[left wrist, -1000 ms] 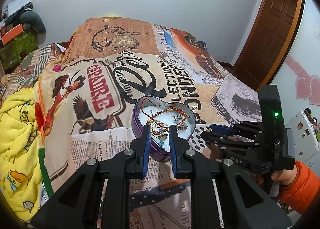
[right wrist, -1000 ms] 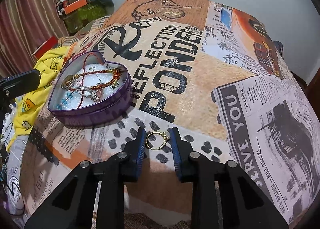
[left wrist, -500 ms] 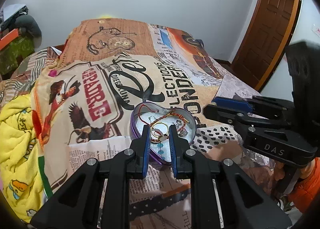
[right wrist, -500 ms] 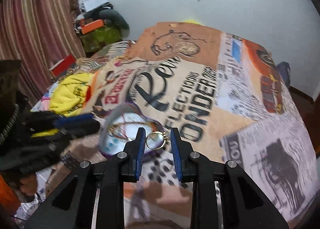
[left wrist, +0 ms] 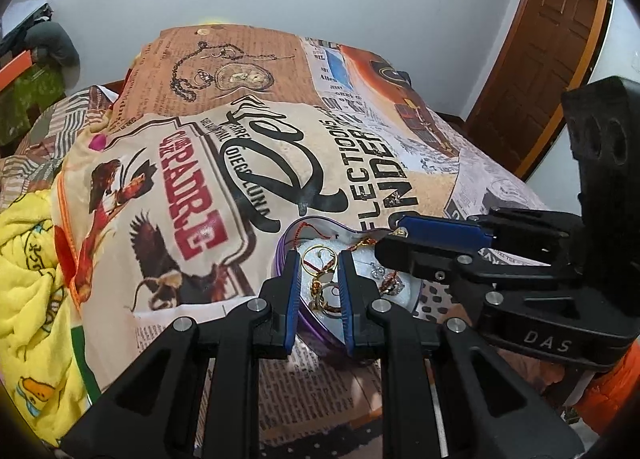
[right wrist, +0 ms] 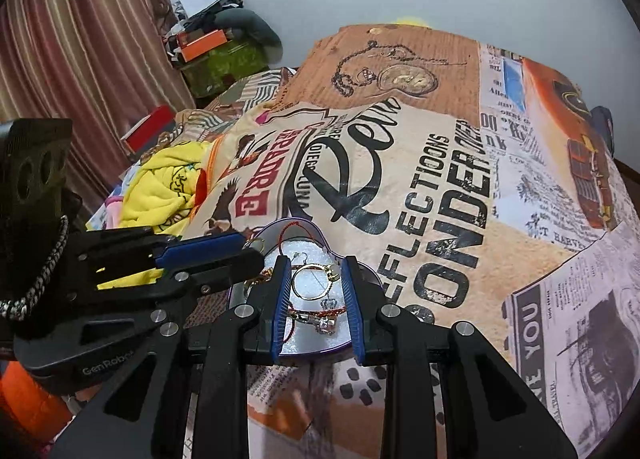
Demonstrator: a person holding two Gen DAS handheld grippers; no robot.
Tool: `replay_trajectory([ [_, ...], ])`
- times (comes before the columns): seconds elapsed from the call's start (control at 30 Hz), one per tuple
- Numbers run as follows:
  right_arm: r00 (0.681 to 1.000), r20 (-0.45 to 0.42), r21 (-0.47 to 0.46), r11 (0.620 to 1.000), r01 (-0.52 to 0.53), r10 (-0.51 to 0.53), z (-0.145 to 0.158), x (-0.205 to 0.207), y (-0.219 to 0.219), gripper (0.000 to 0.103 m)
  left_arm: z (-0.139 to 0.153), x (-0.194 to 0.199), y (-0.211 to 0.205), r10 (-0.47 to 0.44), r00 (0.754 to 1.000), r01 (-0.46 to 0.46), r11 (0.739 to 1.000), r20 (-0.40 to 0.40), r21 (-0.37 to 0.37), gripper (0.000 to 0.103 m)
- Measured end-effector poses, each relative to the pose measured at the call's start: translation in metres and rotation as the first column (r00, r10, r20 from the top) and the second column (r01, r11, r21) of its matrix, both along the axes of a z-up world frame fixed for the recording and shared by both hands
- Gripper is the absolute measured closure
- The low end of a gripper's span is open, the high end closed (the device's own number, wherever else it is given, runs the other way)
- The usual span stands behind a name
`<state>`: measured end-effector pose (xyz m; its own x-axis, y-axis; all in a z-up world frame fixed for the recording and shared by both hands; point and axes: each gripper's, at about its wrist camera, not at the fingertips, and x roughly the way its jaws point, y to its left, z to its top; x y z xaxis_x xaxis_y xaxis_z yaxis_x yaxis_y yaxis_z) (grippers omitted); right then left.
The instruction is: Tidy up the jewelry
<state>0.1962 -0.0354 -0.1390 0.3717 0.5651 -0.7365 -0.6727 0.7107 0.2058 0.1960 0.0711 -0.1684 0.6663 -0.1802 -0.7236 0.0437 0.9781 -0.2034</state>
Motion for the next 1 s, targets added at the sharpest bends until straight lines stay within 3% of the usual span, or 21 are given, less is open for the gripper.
replay_trajectory([
  [0.1,1.000,-0.017,0.000,1.000,0.001,-0.001,0.001,0.003,0.000,0.078,-0.003,0.000,-0.001,-0.004,1.000,0.004,1.000,-0.006,-0.009,0.086],
  [0.17,0.999,-0.040,0.003,1.000,0.007,-0.007,0.002,0.006,-0.001,0.070,-0.003,0.000,-0.002,-0.003,1.000,0.003,1.000,-0.004,-0.007,0.086],
  [0.37,0.999,-0.007,0.023,0.999,0.033,-0.032,0.016,0.003,-0.012,0.070,0.005,-0.005,-0.003,0.005,1.000,-0.005,1.000,0.006,-0.001,0.086],
  [0.63,0.994,0.076,0.071,0.995,0.072,-0.077,0.060,-0.016,-0.030,0.070,0.057,-0.039,0.000,0.077,0.989,-0.082,0.996,0.124,0.035,0.086],
  [0.83,0.963,0.237,0.153,0.984,0.091,-0.126,0.122,-0.063,-0.047,0.070,0.121,-0.087,-0.007,0.113,0.949,-0.141,0.987,0.295,0.073,0.086],
  [1.0,0.899,0.388,0.255,0.961,0.105,-0.201,0.174,-0.120,-0.066,0.070,0.170,-0.140,-0.026,0.120,0.880,-0.203,0.970,0.459,0.135,0.084],
])
